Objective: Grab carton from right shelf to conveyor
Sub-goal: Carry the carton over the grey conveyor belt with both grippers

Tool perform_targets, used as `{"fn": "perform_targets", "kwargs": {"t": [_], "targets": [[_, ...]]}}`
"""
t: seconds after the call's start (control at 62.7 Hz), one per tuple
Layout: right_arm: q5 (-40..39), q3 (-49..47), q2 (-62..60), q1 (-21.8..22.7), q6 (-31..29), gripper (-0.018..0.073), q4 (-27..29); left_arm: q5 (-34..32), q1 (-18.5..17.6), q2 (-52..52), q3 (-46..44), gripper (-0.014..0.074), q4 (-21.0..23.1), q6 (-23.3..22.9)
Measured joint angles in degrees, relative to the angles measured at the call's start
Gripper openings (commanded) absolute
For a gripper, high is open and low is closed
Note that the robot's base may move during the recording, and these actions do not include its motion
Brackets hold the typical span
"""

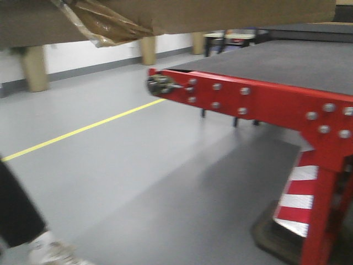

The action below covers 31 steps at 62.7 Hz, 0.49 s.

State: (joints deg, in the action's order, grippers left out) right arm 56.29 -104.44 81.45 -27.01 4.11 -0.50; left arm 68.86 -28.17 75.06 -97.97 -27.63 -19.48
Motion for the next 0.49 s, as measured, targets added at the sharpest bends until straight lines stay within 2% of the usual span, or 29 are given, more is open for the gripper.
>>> {"fn": "perform_targets", "kwargs": {"t": [0.495], "targets": [[-0.96, 0.00, 0.27, 0.00, 0.00, -0.0069, 0.50, -0.43, -0.26, 0.00, -0.11, -0.0018, -2.59, -0.10]]}}
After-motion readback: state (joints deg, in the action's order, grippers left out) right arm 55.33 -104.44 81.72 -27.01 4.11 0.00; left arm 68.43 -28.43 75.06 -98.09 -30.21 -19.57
